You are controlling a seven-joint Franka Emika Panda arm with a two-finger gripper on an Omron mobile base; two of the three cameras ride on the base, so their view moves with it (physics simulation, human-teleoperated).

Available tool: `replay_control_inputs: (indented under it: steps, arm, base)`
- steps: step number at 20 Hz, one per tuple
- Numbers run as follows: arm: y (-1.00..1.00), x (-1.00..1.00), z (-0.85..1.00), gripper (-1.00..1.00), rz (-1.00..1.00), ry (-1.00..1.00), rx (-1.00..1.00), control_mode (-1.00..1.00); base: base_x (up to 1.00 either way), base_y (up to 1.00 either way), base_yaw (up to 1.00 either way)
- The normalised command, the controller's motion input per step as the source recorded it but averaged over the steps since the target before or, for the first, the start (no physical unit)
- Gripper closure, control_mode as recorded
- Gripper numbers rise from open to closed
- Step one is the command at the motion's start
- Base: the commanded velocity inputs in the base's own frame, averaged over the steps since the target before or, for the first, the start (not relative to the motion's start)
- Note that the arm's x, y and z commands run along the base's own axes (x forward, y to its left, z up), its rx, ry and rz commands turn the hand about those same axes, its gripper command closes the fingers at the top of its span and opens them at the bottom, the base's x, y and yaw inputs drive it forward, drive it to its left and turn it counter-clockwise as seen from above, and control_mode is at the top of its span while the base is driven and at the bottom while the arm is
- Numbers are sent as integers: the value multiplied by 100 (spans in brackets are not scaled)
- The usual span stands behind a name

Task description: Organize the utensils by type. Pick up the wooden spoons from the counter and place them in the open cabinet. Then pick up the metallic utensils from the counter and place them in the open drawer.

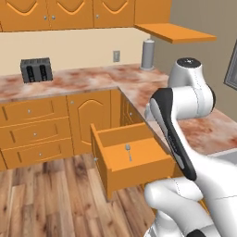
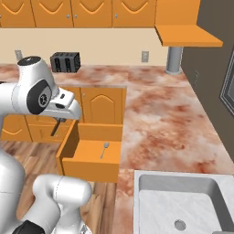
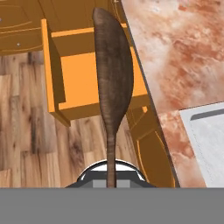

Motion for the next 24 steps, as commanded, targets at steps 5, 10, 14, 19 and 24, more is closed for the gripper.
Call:
replay_control_inputs:
  steps: [5, 10, 14, 19, 24]
  arm:
    - [3, 33, -48, 100, 2, 11, -2, -100]
    - [10, 67, -76, 100, 18, 23, 0, -100]
    - [0, 73, -74, 100, 20, 20, 0, -100]
    - [0, 92, -64, 100, 20, 29, 0, -100]
    - [15, 77, -52, 100, 9, 14, 0, -100]
  base:
    - [6, 0, 0]
    - [0, 0, 0]
    - [0, 0, 0]
    - [0, 0, 0]
    - [0, 0, 0]
